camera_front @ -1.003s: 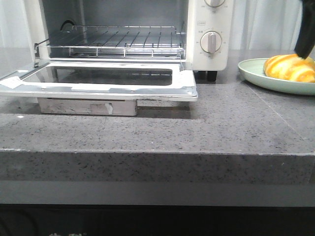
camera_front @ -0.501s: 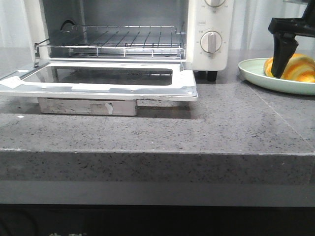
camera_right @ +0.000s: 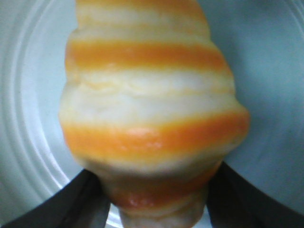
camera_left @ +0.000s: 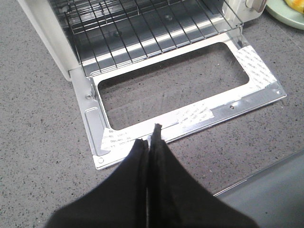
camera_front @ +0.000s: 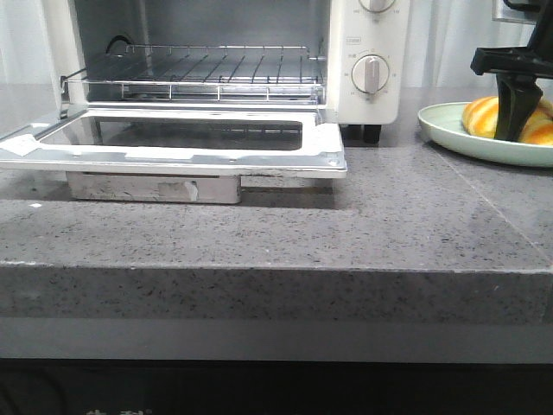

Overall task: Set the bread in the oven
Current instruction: 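Lift the croissant off the green plate with the right gripper, then carry the croissant into the oven onto the wire rack, open gripper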

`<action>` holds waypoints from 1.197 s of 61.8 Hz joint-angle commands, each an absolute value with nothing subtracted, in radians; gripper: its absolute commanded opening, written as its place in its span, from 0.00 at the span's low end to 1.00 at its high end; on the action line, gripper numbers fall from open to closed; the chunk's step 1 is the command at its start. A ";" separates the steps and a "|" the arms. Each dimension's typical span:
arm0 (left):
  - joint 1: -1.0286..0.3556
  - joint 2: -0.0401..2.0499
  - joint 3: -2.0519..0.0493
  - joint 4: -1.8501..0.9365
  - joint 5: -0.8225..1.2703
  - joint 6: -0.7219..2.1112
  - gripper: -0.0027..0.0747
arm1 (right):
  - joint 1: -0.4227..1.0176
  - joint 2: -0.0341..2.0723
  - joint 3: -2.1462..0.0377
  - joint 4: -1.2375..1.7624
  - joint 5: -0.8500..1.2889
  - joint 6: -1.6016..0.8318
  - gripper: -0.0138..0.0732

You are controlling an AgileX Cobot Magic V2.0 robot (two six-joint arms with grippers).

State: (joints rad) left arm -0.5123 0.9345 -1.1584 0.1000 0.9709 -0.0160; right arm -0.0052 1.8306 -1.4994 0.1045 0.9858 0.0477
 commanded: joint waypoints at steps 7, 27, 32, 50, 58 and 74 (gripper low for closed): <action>-0.517 0.924 -1.183 0.108 0.891 -0.028 0.01 | -0.005 1.719 -1.530 0.093 1.006 0.028 0.38; -0.517 0.924 -1.183 0.108 0.884 -0.028 0.01 | 0.051 1.446 -1.420 0.093 0.968 0.027 0.38; -0.517 0.924 -1.183 0.108 0.880 -0.028 0.01 | 0.090 1.357 -1.357 0.093 0.957 0.027 0.38; -0.517 0.924 -1.183 0.108 0.856 -0.028 0.01 | 0.321 1.187 -1.226 0.102 0.986 0.027 0.38; -0.517 0.924 -1.183 0.108 0.854 -0.028 0.01 | 0.451 1.194 -1.227 0.135 0.946 0.036 0.38; -0.517 0.924 -1.183 0.108 0.854 -0.028 0.01 | 0.640 1.373 -1.359 0.046 0.916 0.185 0.38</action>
